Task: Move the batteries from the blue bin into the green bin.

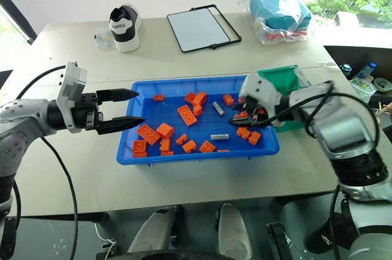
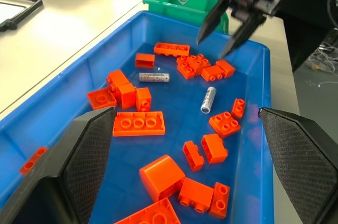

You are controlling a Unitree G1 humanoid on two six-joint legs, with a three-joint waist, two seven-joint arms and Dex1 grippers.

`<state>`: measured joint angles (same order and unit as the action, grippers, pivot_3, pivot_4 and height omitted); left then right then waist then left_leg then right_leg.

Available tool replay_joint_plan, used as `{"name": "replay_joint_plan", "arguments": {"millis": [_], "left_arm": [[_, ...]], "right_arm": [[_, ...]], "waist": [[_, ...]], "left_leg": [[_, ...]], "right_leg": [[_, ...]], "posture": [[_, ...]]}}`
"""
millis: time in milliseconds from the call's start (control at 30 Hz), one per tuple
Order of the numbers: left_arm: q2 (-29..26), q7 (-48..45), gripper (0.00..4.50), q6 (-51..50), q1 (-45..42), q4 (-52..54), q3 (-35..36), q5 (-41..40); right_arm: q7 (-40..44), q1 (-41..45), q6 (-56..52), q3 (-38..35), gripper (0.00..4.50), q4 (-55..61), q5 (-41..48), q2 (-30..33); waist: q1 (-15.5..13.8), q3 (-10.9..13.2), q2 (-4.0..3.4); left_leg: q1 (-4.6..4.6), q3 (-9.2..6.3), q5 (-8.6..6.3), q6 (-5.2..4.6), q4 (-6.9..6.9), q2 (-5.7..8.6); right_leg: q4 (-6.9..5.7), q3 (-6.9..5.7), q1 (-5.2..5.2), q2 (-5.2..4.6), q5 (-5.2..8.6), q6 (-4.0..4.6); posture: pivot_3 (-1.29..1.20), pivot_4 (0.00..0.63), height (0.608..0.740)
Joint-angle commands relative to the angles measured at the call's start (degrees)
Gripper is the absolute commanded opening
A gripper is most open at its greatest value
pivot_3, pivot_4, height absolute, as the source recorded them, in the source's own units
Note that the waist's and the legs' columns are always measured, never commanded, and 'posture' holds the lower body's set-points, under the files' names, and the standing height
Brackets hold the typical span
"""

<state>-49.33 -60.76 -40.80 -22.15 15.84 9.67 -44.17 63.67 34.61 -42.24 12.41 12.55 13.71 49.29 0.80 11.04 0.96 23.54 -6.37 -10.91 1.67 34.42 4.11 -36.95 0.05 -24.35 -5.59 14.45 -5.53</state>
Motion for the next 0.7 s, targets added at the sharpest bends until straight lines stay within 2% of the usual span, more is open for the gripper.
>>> {"name": "replay_joint_plan", "arguments": {"millis": [33,267,633,700], "left_arm": [[-0.43,-0.59,4.50,0.90,-0.64,0.93,0.29,0.29],[-0.84,-0.22,4.50,0.39,0.75,2.52,1.40,-0.22],[-1.33,0.31,4.50,-0.06,1.82,3.70,2.27,-0.60],[-1.37,0.31,4.50,-0.13,1.86,3.86,2.26,-0.66]], "right_arm": [[-0.46,0.08,5.37,2.22,1.90,-1.87,-2.81,-1.03],[1.44,-1.35,12.71,6.58,1.90,-6.43,-6.56,-1.95],[2.11,-2.00,18.03,8.73,1.90,-11.00,-10.18,-4.27],[1.97,-1.91,18.55,8.77,1.39,-11.56,-10.61,-4.80]], "waist": [[-0.04,0.00,0.01],[-0.06,0.00,0.01],[-0.02,0.00,0.01],[0.02,-0.01,0.02]], "left_leg": [[0.00,0.00,0.00,0.00,0.01,0.01],[0.00,-0.01,0.00,0.00,0.02,0.02],[-0.01,-0.03,0.00,0.00,0.02,0.01],[-0.01,-0.03,0.00,0.00,0.02,0.01]], "right_leg": [[0.00,0.00,0.01,-0.01,0.00,0.00],[0.00,0.00,0.01,0.00,0.00,0.00],[-0.01,0.00,0.01,0.01,0.00,0.00],[-0.01,0.00,0.02,0.02,0.00,0.00]], "posture": [[0.00,0.150,0.731],[0.00,0.150,0.731],[0.00,0.150,0.731],[0.00,0.150,0.731]]}}
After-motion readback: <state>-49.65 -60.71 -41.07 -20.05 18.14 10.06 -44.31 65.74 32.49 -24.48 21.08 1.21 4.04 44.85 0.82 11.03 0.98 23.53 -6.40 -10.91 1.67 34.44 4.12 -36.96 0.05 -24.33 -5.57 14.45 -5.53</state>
